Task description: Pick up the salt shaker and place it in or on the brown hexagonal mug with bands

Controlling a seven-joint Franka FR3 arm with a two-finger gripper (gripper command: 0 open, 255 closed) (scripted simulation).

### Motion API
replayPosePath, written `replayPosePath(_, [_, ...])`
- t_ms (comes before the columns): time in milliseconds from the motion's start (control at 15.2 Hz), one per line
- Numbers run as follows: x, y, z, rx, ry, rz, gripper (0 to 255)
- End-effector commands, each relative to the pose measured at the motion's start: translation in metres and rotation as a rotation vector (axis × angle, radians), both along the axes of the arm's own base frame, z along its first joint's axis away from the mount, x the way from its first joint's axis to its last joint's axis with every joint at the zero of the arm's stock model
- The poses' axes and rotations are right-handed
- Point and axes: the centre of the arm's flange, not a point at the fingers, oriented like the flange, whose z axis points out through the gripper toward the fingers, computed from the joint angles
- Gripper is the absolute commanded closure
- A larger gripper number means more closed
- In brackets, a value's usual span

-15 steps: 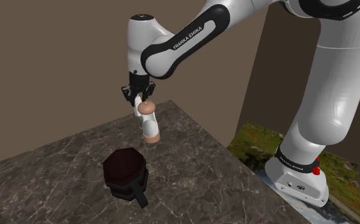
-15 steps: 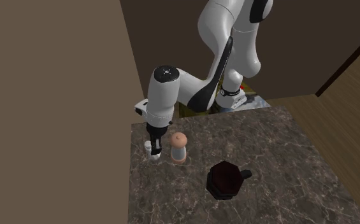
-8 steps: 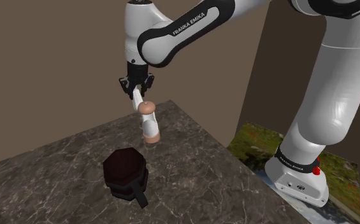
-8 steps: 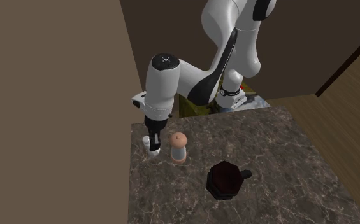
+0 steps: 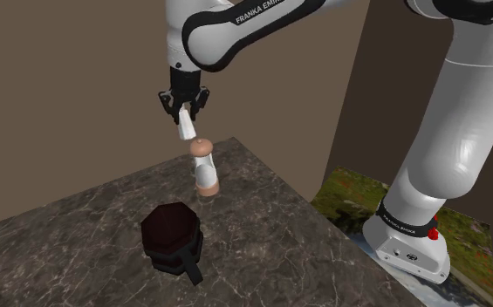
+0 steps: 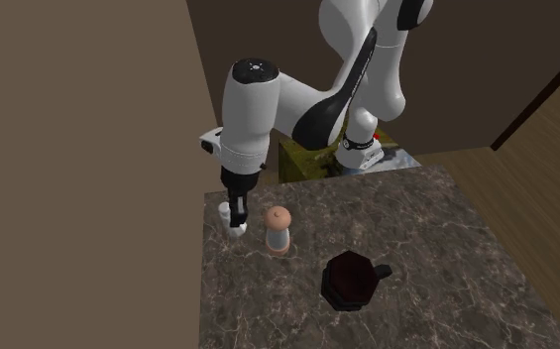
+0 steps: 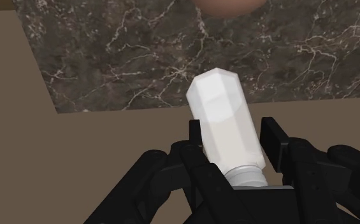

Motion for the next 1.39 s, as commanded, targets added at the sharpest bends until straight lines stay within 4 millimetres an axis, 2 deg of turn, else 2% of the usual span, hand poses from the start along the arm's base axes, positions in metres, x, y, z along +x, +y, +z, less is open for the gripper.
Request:
replayPosePath(0, [0.000,0.000,0.011,0.000,0.000,0.000,255])
replayPosePath(462, [0.000,0.000,0.045,0.000,0.000,0.000,255])
replayPosePath(1320, [-0.121,0.121,0.052,0.000,0.000,0.000,255])
